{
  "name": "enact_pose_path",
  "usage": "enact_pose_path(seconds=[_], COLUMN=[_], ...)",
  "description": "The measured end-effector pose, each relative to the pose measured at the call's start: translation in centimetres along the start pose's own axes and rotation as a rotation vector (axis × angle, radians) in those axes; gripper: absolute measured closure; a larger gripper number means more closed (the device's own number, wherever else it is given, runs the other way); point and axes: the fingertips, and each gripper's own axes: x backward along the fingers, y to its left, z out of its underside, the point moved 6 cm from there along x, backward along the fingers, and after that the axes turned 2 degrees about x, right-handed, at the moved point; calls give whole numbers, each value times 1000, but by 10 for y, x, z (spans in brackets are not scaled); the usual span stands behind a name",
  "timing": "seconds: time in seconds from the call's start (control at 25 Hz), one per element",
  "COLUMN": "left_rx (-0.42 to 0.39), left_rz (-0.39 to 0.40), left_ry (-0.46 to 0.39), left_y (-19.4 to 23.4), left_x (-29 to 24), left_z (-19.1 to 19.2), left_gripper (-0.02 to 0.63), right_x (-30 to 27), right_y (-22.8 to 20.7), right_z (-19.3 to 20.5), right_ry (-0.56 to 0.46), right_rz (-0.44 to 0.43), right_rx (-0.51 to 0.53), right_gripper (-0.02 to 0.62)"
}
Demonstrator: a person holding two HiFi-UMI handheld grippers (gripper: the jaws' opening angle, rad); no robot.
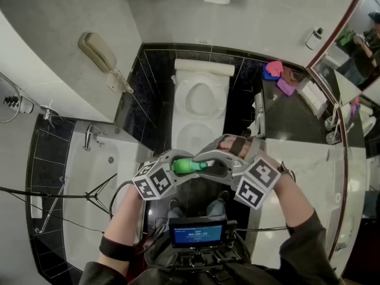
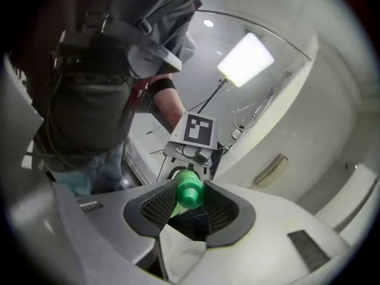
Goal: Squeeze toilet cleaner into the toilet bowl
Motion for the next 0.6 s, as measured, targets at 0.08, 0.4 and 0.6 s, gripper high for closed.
enact_pose_path(seconds=[0.08,0.4,0.6], left_rx=[4,4,35], left_rz=[-3,-38,-81], left_ry=[-7,-33,-36], left_y=[1,10,16], left_x=[0,3,1], left_z=[0,-2,0], left_gripper=[431,431,431], right_x=[1,16,42], right_y=[0,-11,-31], right_z=[-1,5,24], right_ry=[12,-122,-172], right_rz=[22,99,257], right_rx=[43,-189,-399], right_gripper=[443,442,440])
